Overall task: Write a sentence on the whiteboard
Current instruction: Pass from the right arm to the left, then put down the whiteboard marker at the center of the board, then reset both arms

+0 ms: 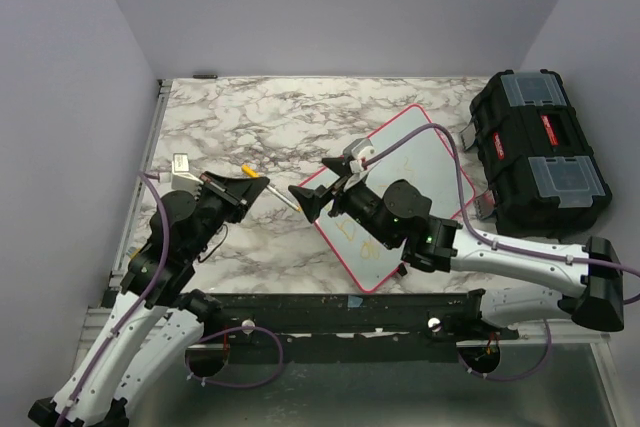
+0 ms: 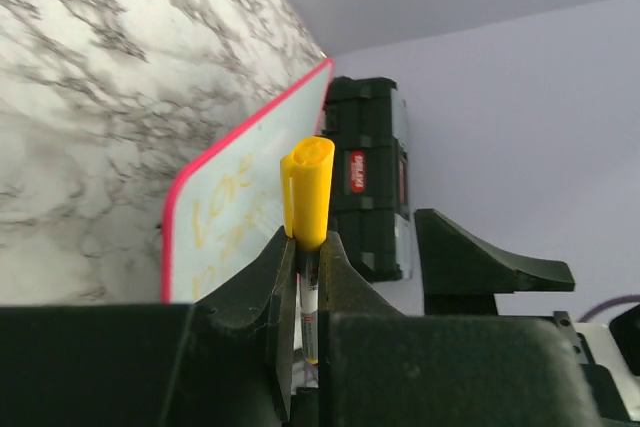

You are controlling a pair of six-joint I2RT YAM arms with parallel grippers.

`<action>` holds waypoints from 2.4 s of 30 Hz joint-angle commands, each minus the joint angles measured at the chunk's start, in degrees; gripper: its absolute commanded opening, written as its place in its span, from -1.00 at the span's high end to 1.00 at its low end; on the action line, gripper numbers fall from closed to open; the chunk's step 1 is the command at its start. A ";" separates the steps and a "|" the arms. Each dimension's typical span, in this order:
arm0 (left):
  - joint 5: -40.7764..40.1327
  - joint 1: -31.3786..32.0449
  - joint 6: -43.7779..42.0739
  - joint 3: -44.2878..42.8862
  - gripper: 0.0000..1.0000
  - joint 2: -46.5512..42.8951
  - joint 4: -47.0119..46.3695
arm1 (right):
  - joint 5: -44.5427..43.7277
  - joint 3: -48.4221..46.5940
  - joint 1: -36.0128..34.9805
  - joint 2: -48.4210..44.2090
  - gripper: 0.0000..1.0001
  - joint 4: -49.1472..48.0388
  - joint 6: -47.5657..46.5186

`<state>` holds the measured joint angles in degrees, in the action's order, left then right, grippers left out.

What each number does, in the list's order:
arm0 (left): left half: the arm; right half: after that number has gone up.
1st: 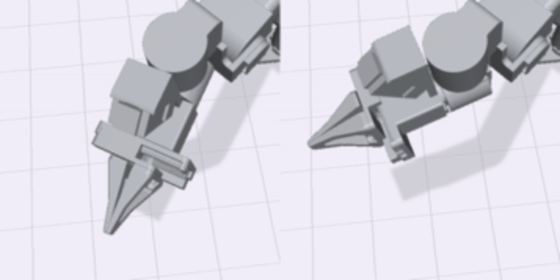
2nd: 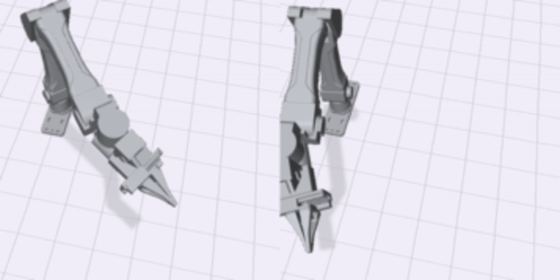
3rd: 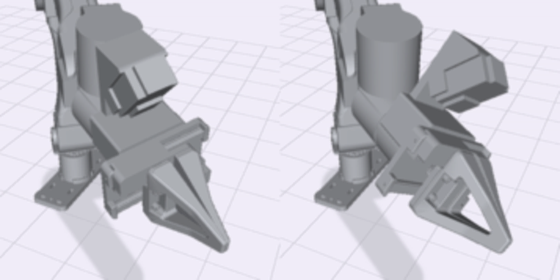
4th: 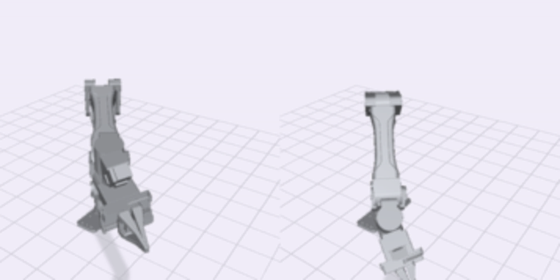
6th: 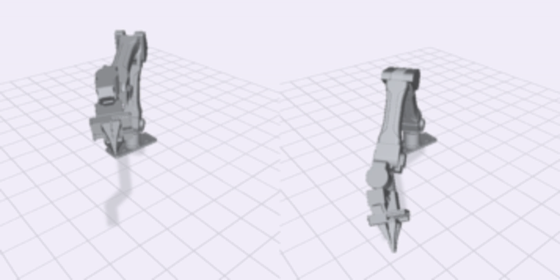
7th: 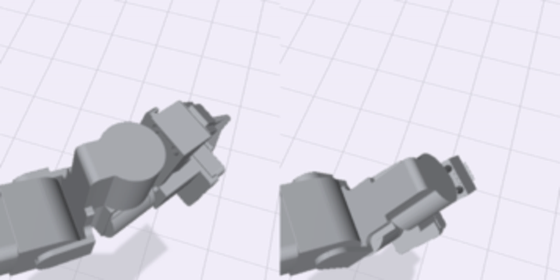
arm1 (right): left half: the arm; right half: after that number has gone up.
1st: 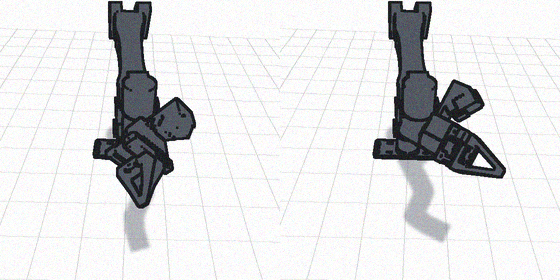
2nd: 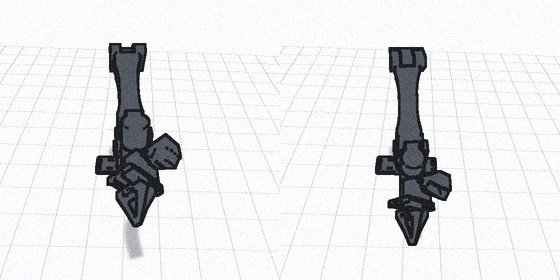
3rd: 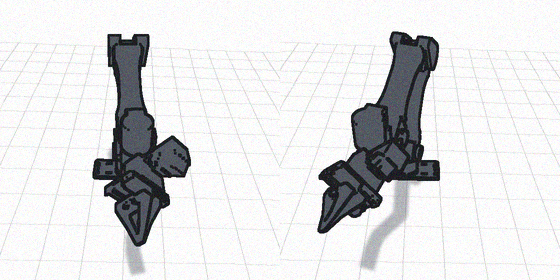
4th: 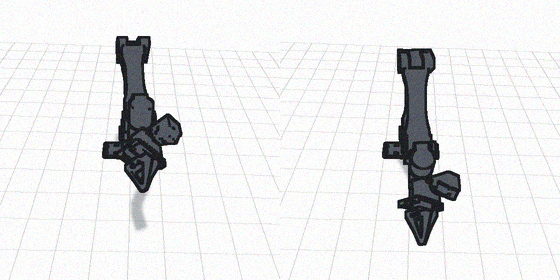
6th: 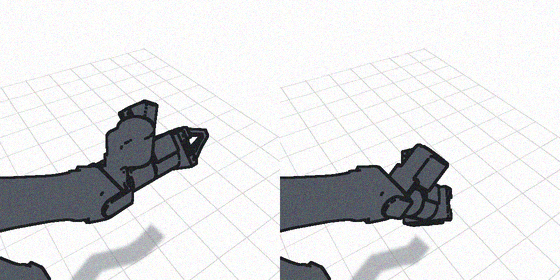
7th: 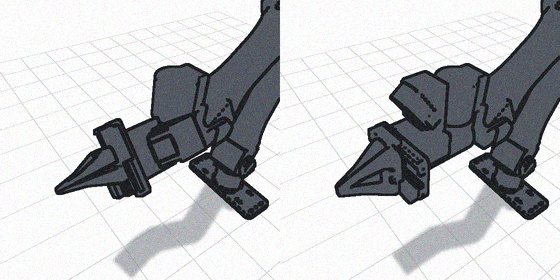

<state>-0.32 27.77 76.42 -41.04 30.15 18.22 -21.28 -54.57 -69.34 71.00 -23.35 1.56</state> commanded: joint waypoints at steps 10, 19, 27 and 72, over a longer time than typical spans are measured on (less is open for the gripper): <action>-15.06 -0.11 -23.45 -9.29 1.00 2.85 29.33 | -12.60 -1.31 -0.29 -9.74 -0.89 19.49 8.70; -8.75 0.27 -24.97 2.29 1.00 9.19 28.39 | -16.49 0.48 -0.28 -14.23 -0.92 26.85 11.71; -7.33 1.91 -22.99 8.53 1.00 13.89 24.21 | -17.35 1.91 -0.30 -16.60 -0.92 29.41 14.30; -17.63 14.77 -26.64 -6.89 -0.60 29.88 30.51 | -18.02 3.18 -0.27 -29.50 -0.93 40.57 20.22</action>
<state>-14.39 42.28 53.04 -43.24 64.20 43.79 -39.57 -49.87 -69.38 42.94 14.57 21.23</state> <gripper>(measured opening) 0.749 0.961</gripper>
